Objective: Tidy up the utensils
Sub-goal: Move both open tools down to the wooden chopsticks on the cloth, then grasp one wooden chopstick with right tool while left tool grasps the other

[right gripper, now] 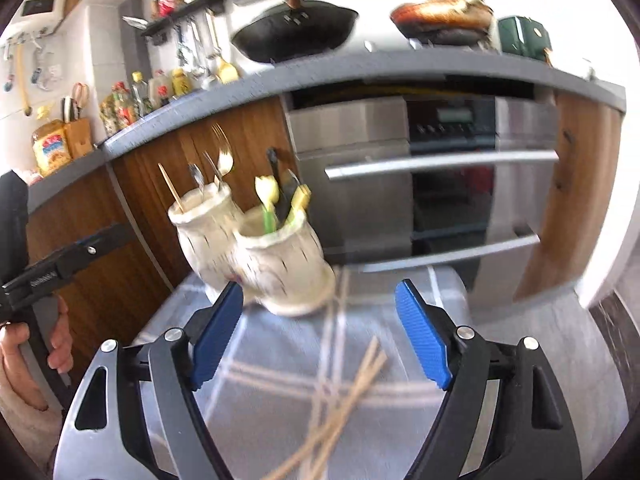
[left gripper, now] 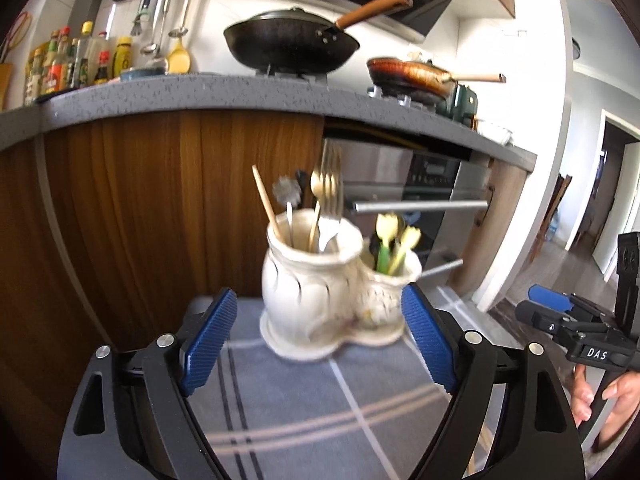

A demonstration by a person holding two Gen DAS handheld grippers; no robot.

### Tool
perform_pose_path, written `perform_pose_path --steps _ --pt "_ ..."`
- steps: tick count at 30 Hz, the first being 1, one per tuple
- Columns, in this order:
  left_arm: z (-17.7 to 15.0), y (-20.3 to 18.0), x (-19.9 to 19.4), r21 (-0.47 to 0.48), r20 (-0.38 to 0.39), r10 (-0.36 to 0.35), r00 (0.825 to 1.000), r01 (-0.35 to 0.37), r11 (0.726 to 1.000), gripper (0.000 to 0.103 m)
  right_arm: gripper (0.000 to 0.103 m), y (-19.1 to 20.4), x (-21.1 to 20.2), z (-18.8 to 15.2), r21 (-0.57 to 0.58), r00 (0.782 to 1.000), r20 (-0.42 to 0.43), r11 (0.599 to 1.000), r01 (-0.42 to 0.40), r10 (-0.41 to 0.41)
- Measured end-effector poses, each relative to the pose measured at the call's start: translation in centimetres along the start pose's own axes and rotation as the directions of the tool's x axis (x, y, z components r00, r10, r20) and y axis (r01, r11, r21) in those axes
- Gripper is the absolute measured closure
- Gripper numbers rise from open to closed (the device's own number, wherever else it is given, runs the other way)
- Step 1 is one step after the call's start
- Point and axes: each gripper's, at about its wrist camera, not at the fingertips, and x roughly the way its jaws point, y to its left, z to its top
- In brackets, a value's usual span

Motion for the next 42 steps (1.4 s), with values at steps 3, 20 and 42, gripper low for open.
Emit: perform_pose_path --steps 3,20,42 --pt "-1.7 -0.8 0.0 -0.008 -0.034 0.007 0.999 -0.007 1.0 0.015 0.025 -0.7 0.2 -1.8 0.026 0.999 -0.045 0.999 0.028 -0.027" --pt "-8.6 -3.3 5.0 0.071 -0.215 -0.009 0.976 0.025 0.997 0.013 0.052 -0.4 4.6 -8.5 0.093 0.962 -0.266 0.991 0.094 -0.067" --pt "-8.5 -3.2 4.3 0.053 -0.2 -0.078 0.977 0.09 0.995 0.013 0.081 3.2 5.6 -10.0 -0.014 0.919 -0.371 0.99 0.141 -0.136"
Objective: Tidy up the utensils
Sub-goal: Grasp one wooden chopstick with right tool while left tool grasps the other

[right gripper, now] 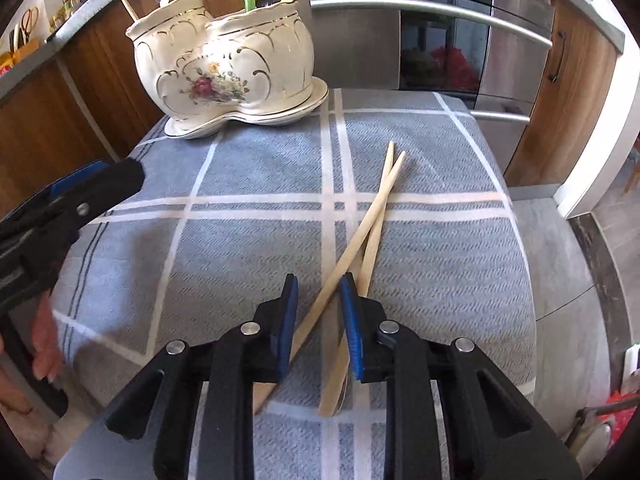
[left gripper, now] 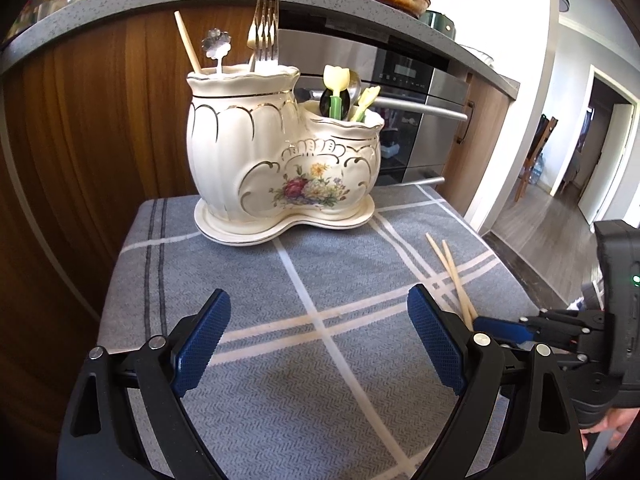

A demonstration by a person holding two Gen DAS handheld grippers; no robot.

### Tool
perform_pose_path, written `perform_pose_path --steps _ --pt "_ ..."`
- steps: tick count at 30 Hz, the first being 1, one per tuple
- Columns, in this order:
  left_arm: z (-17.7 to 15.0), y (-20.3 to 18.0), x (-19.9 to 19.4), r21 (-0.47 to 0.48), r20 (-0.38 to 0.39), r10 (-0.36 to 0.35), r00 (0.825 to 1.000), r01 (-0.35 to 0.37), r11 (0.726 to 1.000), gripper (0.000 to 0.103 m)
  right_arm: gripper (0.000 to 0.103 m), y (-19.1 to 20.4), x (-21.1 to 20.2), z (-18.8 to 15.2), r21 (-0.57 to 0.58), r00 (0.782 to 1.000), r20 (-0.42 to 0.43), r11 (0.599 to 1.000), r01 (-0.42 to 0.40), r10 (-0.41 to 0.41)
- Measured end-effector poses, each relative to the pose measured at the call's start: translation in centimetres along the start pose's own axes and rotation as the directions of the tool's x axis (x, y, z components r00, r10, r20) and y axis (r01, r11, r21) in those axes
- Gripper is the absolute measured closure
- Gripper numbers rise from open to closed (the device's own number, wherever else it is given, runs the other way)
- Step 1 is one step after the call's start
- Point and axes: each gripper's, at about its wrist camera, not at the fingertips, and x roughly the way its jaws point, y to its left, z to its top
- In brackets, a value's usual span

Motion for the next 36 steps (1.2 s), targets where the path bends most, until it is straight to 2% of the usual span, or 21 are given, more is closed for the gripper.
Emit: perform_pose_path --steps 5,7,10,14,16,21,24,26,31,36 --pt "-0.1 -0.1 -0.4 0.011 0.01 -0.004 1.0 0.004 1.0 0.013 0.086 0.6 0.9 0.9 -0.023 0.999 0.014 0.999 0.045 -0.045" --pt "-0.2 0.1 -0.5 0.008 0.012 -0.003 1.0 0.003 1.0 0.013 0.092 0.8 1.1 1.0 -0.042 0.998 0.021 0.997 0.06 -0.06" --pt "-0.2 0.3 -0.6 0.007 0.013 0.002 1.0 -0.002 1.0 0.013 0.095 0.9 1.2 1.1 -0.06 0.998 0.036 0.996 0.058 -0.056" --pt "-0.2 0.5 -0.5 0.005 0.007 -0.003 1.0 0.003 1.0 0.013 0.096 0.1 1.1 1.0 -0.003 0.998 0.066 1.0 0.018 -0.017" --pt "-0.3 0.3 -0.3 0.004 -0.008 -0.016 1.0 0.016 1.0 0.013 0.097 -0.7 0.3 1.2 0.035 0.993 0.113 0.998 -0.044 0.04" --pt "-0.3 -1.5 0.5 0.022 -0.061 -0.057 0.996 0.059 0.998 0.013 0.097 -3.0 -2.5 1.9 0.096 0.963 0.247 0.986 -0.134 0.106" --pt "-0.1 -3.8 1.6 0.038 -0.128 -0.12 0.984 0.126 0.991 0.015 0.097 -4.8 -3.5 2.1 0.14 0.949 0.296 0.978 -0.154 0.107" --pt "0.0 -5.4 2.5 0.039 -0.174 -0.155 0.972 0.164 0.986 0.02 0.097 -5.9 -3.5 2.1 0.171 0.95 0.295 0.973 -0.158 0.102" --pt "-0.2 -9.4 5.2 0.05 -0.292 -0.206 0.934 0.23 0.972 0.052 0.097 -8.4 -3.5 1.7 0.238 0.951 0.292 0.956 -0.171 0.097" --pt "-0.3 -12.4 6.8 0.11 -0.335 -0.188 0.923 0.237 0.965 0.069 0.097 -9.9 -3.9 1.2 0.257 0.949 0.301 0.95 -0.178 0.096"
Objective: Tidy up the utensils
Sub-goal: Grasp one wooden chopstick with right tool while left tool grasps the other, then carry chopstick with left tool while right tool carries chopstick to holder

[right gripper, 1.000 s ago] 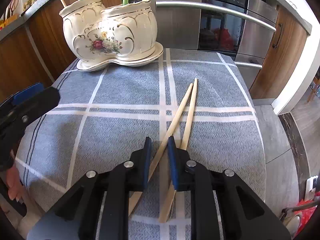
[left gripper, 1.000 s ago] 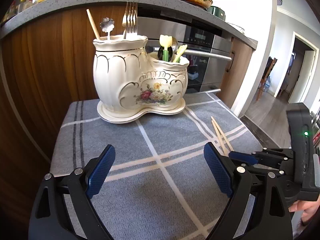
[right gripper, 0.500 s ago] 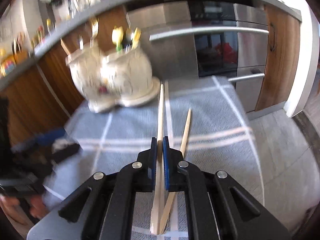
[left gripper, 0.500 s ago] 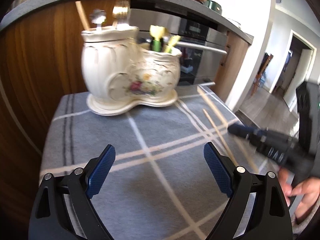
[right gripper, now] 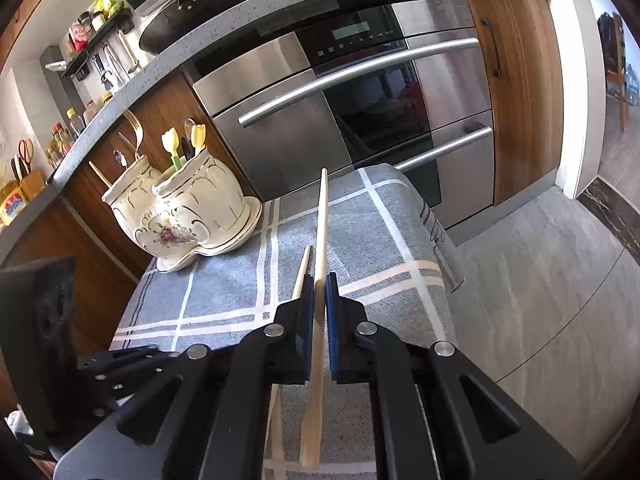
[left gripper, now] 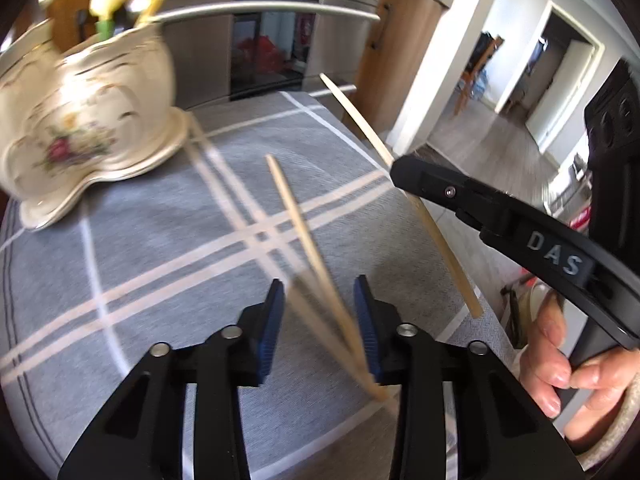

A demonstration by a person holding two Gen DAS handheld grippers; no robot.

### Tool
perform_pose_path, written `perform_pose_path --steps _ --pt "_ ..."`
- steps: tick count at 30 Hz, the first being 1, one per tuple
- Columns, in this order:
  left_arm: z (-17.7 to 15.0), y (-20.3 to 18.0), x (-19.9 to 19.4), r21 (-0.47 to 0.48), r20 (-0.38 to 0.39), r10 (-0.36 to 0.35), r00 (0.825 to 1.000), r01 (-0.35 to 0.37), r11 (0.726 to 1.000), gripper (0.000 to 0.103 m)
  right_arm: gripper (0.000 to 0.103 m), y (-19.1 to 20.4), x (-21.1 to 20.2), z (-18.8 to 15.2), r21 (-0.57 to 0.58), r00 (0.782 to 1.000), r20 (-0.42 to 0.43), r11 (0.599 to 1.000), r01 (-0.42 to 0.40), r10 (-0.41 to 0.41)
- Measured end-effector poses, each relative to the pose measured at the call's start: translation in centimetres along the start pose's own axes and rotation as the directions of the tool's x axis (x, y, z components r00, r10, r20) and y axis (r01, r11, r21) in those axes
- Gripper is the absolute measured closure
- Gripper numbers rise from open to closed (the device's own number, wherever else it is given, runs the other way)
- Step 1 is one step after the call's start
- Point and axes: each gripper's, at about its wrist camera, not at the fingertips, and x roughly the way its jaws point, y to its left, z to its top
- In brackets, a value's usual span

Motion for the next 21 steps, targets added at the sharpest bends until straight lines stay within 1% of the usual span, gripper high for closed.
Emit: perform_pose_path --steps 4,6,8,9,10,11,14,16,17,21 --pt "0.6 -0.9 1.3 0.022 -0.022 0.05 0.999 -0.05 0.999 0.075 0.097 -0.5 -0.6 0.0 0.0 1.0 0.014 1.0 0.0 0.0" --pt "0.9 -1.3 1.7 0.049 -0.017 0.106 0.994 -0.105 0.993 0.08 0.097 -0.6 -0.6 0.1 0.001 1.0 0.013 1.0 -0.003 0.003" --pt "1.1 -1.7 1.9 0.072 -0.018 0.143 0.99 -0.142 0.987 0.086 0.097 -0.6 -0.8 0.0 -0.001 1.0 0.02 1.0 -0.003 0.003" --pt "1.1 -2.0 2.1 0.091 -0.017 0.17 0.985 -0.167 0.982 0.093 0.097 -0.6 -0.9 0.1 -0.002 1.0 0.02 1.0 -0.003 0.003" --pt "1.1 -2.3 2.2 0.113 -0.013 0.193 0.981 -0.19 0.975 0.093 0.097 -0.7 -0.9 0.1 0.002 1.0 0.019 1.0 -0.006 0.006" --pt "1.0 -2.5 2.2 0.124 -0.01 0.2 0.98 -0.197 0.973 0.093 0.097 -0.8 -0.9 0.1 0.004 1.0 0.019 1.0 -0.008 0.008" --pt "0.8 -1.8 2.0 0.133 0.007 0.187 0.982 -0.186 0.973 0.094 0.097 -0.9 -0.9 0.1 0.004 1.0 0.019 1.0 -0.006 0.006" --pt "0.6 -0.9 1.6 0.107 0.022 0.148 0.989 -0.149 0.983 0.097 0.097 -0.8 -1.0 0.0 0.001 1.0 0.022 1.0 -0.004 0.004" --pt "0.5 -0.5 1.2 0.096 0.025 0.139 0.99 -0.141 0.985 0.097 0.097 -0.8 -1.0 0.0 0.001 1.0 0.021 1.0 -0.004 0.004" --pt "0.4 1.1 -1.5 0.043 0.084 0.108 0.991 -0.112 0.993 0.097 0.097 -0.7 -0.9 0.0 -0.005 1.0 0.022 1.0 0.002 -0.002"
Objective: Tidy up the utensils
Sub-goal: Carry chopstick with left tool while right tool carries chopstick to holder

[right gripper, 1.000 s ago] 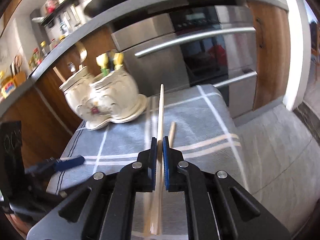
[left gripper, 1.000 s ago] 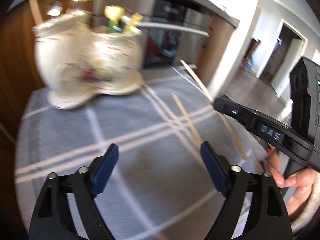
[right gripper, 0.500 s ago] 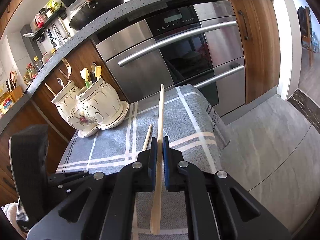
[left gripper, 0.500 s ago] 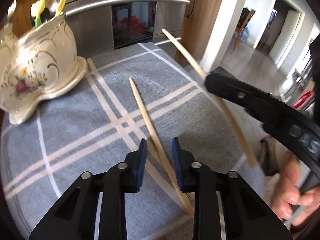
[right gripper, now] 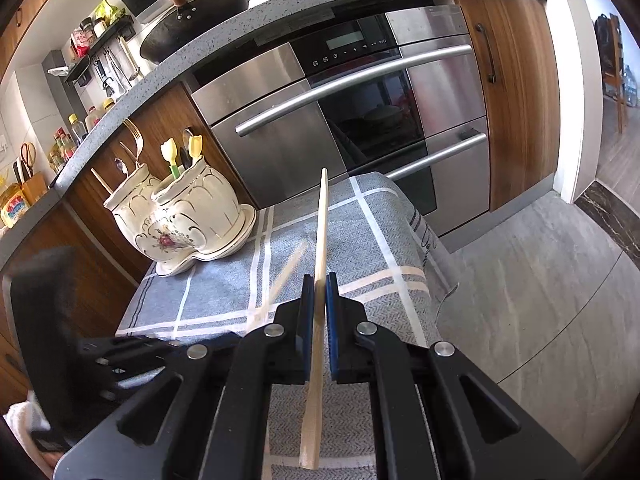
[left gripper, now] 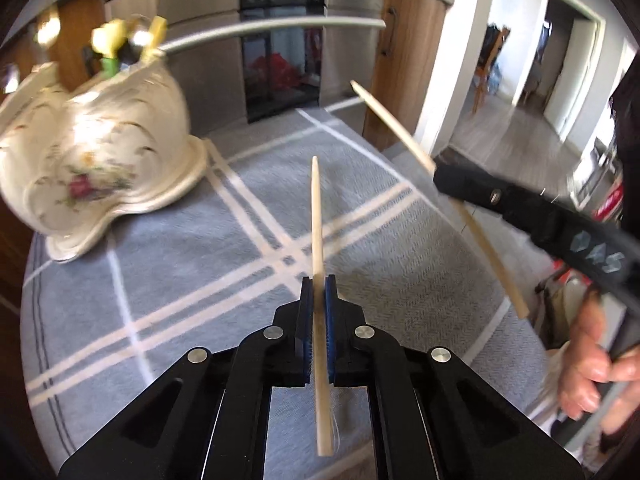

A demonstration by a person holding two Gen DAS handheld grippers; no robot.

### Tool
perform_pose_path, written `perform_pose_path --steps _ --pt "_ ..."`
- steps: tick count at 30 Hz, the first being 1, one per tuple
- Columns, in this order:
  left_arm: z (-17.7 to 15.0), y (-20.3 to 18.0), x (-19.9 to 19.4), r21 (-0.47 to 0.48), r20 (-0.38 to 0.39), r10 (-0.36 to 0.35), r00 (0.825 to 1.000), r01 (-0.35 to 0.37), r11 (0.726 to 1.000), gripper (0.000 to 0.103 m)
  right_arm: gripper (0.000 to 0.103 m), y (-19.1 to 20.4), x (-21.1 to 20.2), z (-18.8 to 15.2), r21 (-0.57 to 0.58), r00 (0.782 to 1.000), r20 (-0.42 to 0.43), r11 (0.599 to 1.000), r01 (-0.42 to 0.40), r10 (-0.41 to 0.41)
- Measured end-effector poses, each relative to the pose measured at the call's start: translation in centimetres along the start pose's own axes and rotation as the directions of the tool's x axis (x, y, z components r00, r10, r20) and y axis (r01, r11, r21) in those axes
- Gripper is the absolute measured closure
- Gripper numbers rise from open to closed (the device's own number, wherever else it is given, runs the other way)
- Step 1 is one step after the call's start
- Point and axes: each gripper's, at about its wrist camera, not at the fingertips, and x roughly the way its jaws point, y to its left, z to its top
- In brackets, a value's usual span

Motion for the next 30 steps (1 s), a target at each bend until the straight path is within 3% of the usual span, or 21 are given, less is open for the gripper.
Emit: perform_pose_path --steps 7,14,22,26,30 --pt "0.3 2.8 -5.3 -0.065 0.127 -0.001 0.992 0.009 0.998 0.097 0.097 1.2 0.3 -0.1 -0.011 1.0 0.0 1.0 -0.025 0.025" --pt "2.4 7.5 -10.6 -0.152 0.274 0.048 0.961 -0.006 0.988 0.097 0.097 4.4 0.8 2.5 -0.048 0.995 0.026 0.994 -0.097 0.098" --pt "6.3 12.4 -14.8 -0.221 0.42 0.14 0.897 -0.048 0.974 0.097 0.097 8.8 2.0 8.0 -0.105 0.974 0.126 0.979 -0.175 0.188" --pt "8.1 15.0 -15.3 -0.253 0.491 0.133 0.861 -0.005 0.968 0.097 0.097 10.3 3.7 10.4 -0.099 0.958 0.162 0.97 -0.223 0.237" --pt "10.0 17.2 -13.9 -0.281 0.519 0.138 0.844 0.015 0.96 0.097 0.097 11.6 5.5 12.1 -0.096 0.94 0.2 0.96 -0.263 0.277"
